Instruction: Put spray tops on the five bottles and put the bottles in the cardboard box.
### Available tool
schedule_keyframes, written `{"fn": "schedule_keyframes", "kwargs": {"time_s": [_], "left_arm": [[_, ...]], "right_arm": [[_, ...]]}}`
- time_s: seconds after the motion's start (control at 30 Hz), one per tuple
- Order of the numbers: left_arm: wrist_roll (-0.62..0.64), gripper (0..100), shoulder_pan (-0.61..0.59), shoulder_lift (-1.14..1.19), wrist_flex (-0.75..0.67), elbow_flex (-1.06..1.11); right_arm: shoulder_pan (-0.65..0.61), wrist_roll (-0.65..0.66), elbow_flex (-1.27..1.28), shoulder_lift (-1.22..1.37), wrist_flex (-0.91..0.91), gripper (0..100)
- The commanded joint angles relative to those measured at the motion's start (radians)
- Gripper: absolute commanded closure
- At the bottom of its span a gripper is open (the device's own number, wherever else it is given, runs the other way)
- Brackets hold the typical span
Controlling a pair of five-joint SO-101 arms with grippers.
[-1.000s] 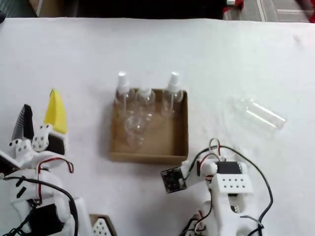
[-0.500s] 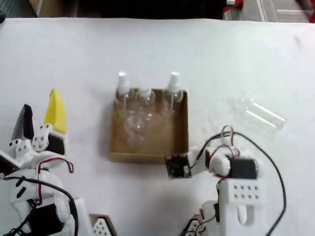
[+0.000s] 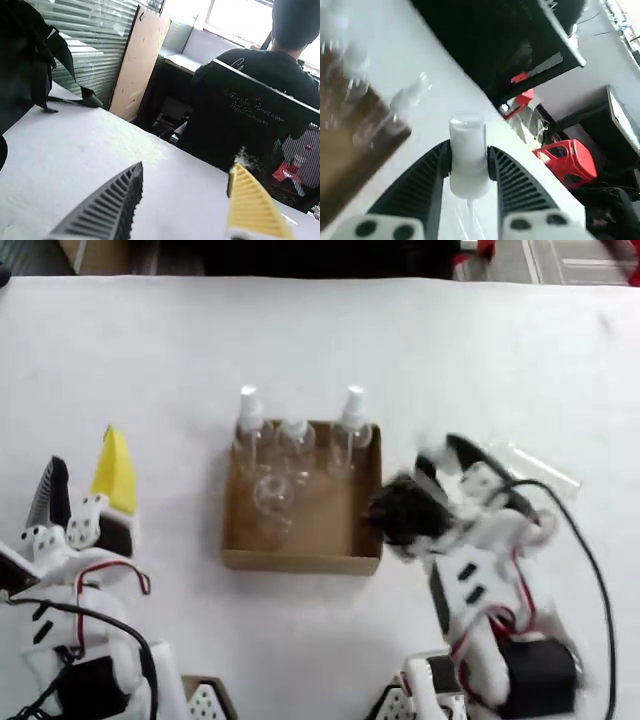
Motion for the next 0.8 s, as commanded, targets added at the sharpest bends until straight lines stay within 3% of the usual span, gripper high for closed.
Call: {"fn": "schedule_keyframes", "kwargs": {"time_s": [0.0,0.1,0.23,0.43,0.57,0.77], "left_arm": [[0.008,74,0.015,-0.007,0.133,-0.147],[-0.014,74,0.047,-0.007,0.184,-0.192],[-0.184,74,0.142,-0.007,0.226,-0.222],[-0.279,74,0.285,-0.007,0.348,-0.324],[-0.302,67,0.398,-0.007,0.456,-0.414],[-0.313,63,0.559,-0.007,0.485,-0.431]], "right_arm": [[-0.001,-0.288,-0.213,0.148,0.002,98.3],[-0.01,-0.5,-0.356,0.295,0.045,98.2],[-0.076,-0.664,-0.543,0.464,0.101,98.2],[-0.332,-0.677,-0.784,0.613,0.189,98.2],[-0.504,-0.677,-0.896,0.673,0.186,98.2],[-0.634,-0.677,-0.988,0.768,0.162,98.2]]}}
